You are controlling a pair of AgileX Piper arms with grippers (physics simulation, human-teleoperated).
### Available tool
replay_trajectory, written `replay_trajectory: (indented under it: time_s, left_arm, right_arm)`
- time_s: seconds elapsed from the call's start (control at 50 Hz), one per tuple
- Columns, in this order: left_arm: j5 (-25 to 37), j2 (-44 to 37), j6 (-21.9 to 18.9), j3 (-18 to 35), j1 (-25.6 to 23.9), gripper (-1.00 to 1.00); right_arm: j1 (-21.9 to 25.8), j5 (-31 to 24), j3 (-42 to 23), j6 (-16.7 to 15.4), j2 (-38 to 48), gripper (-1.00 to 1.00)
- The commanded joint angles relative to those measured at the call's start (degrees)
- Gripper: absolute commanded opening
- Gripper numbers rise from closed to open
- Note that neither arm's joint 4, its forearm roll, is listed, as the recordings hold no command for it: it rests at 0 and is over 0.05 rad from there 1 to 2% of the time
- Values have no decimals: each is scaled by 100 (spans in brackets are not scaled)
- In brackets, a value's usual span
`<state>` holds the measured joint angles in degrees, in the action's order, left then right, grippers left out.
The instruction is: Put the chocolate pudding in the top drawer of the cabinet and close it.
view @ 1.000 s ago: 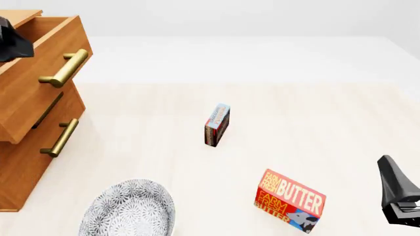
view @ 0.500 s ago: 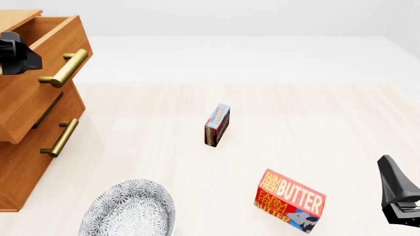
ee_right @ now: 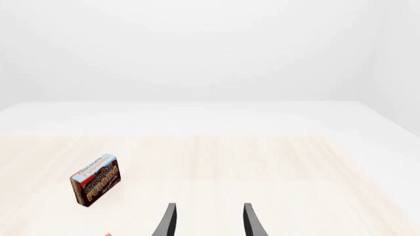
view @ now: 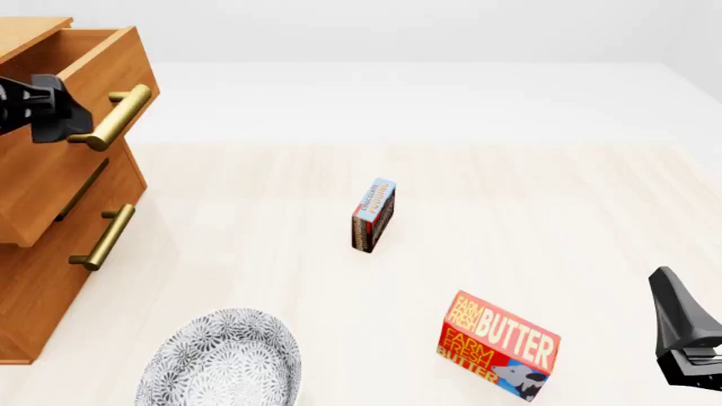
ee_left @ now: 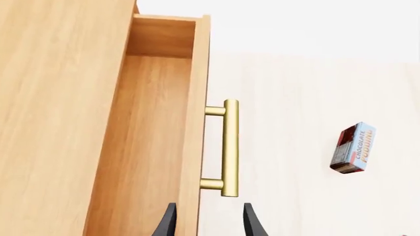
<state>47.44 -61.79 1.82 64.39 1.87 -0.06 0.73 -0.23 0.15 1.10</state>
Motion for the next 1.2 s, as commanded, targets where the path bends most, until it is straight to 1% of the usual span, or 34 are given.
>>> replay_trajectory:
  time_s: [0.02,0.16,0.18,0.26,0.42,0.46,0.54,0.68,0.72,0.88,1.0,1.14,1.16,1.2]
  left_arm:
    - [-93,-33,34,-108,-12,100]
    - [-171,-32,82,-202,-71,100]
    - [-187,-56,67,-215,-199,100]
    - [-194,-84,68,-203,-321,100]
    - [-195,-93,59,-196,-444,100]
    - [-227,-91,15,-249,-434,100]
    - [-276,-56,56,-336,-458,100]
    - [-247,-60,53,-300,-482,100]
    - [-217,-56,-20,-280,-495,100]
    - [-204,-52,63,-224,-644,100]
    - [-289,29,145,-370,-714,100]
    - [-266,63,172,-329,-757,100]
    - [-303,110,171,-273,-902,100]
    - [-279,78,180,-285,-876,100]
  right_arm:
    - [0,0,0,-1,0,100]
    - [0,0,0,-1,0,100]
    - [-2,0,0,1,1,100]
    - [-1,0,0,0,0,100]
    - [-1,0,0,0,0,100]
    - [1,0,0,-1,1,100]
    - [0,0,0,0,0,100]
    - [-1,0,0,1,1,100]
    - [0,0,0,0,1,100]
    - [1,0,0,0,1,100]
    - [1,0,0,1,0,100]
    - [0,0,0,-1,0,100]
    - [-1,0,0,1,1,100]
    - [1,1,0,0,1,100]
